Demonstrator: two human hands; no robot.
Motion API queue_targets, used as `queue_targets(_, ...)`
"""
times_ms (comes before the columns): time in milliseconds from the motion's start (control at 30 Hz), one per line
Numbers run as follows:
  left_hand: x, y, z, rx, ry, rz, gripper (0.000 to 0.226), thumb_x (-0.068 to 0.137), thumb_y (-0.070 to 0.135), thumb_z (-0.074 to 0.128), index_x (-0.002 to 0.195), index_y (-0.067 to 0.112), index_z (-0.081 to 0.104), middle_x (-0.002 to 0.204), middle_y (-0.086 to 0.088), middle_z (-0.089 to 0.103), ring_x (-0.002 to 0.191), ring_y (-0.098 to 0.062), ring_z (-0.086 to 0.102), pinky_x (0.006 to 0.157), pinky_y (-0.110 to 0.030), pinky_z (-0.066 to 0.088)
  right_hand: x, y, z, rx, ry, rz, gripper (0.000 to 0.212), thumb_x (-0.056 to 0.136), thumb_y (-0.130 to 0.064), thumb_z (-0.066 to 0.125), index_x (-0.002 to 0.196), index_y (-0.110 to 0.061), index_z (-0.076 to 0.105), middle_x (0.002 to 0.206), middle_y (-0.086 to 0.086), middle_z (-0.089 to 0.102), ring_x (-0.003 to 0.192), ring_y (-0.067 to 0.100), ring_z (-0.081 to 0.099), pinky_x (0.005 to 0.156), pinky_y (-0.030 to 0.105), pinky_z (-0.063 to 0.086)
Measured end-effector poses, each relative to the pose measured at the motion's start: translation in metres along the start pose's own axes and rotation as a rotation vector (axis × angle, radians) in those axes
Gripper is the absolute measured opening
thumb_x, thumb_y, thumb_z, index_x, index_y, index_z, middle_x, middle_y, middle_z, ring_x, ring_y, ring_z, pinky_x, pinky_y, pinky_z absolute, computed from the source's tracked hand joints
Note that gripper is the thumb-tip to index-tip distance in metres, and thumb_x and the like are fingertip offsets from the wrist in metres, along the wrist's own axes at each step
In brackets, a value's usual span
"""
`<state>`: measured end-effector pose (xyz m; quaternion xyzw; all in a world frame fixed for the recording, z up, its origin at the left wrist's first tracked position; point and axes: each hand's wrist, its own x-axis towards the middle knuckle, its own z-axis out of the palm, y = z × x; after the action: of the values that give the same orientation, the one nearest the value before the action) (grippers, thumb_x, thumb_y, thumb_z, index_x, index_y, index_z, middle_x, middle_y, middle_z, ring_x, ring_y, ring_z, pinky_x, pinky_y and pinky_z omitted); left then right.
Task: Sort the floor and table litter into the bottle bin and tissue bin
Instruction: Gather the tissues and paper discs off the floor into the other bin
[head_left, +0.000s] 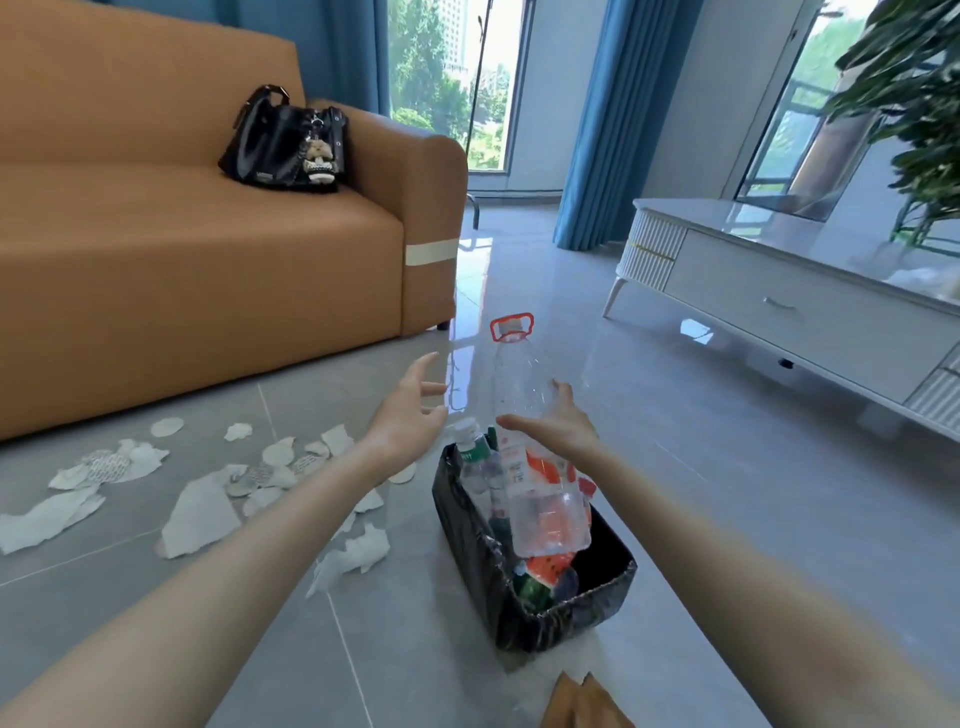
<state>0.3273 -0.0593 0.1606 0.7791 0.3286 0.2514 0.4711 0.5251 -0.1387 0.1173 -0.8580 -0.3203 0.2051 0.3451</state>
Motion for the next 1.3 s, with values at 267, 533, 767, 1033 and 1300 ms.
queue_targets(267,0.012,-0.017,0.014,0.044,-0.043,-0.039,0.059,0.096,0.013,0.047,0.146,0.032,0.023,0.13,0.002,0.051,0.096,-0.017,0.057,0.066,-0.027,0.045,-0.003,0.042,0.036,0.03,0.095,0.143,0.103,0.066,-0.061,0.071,0.144,-0.033,0.011,0.143,0.015,0.036,0.13,0.038,0.035,0.103,0.052,0.034)
queue_targets(533,0.018,-0.035,0.029,0.131,-0.123,-0.089,0.046,0.096,0.014,0.045,0.14,0.022,0.036,0.131,-0.002,0.05,0.106,-0.02,0.054,0.086,-0.032,0.047,-0.008,0.049,0.033,0.124,0.144,0.108,0.103,0.066,-0.061,0.074,0.146,-0.034,0.014,0.146,0.014,0.034,0.133,0.036,0.031,0.108,0.052,0.031)
queue_targets(767,0.029,-0.044,0.067,0.28,-0.265,-0.073,0.031,0.094,0.01,0.045,0.122,0.014,0.058,0.125,-0.003,0.059,0.11,-0.02,0.055,0.097,-0.027,0.043,-0.005,0.046,-0.024,-0.055,0.263,0.073,0.102,0.065,-0.065,0.07,0.147,-0.038,0.016,0.139,0.016,0.039,0.132,0.035,0.031,0.102,0.046,0.036)
queue_targets(1033,0.043,-0.044,0.142,0.35,-0.529,0.033,0.046,0.097,0.022,0.046,0.142,0.017,0.039,0.144,-0.003,0.045,0.131,-0.018,0.044,0.108,-0.029,0.036,-0.004,0.071,-0.058,-0.038,0.363,0.115,0.1,0.067,-0.064,0.071,0.147,-0.039,0.016,0.133,0.017,0.042,0.127,0.037,0.034,0.102,0.047,0.036)
queue_targets(1300,0.043,-0.079,0.192,0.269,-0.503,-0.089,0.088,0.084,0.035,0.068,0.151,0.014,0.015,0.154,-0.007,0.028,0.14,-0.023,0.03,0.112,-0.035,0.032,0.003,0.071,-0.059,-0.088,0.349,0.074,0.099,0.067,-0.061,0.072,0.147,-0.041,0.016,0.13,0.012,0.043,0.127,0.032,0.033,0.1,0.044,0.038)
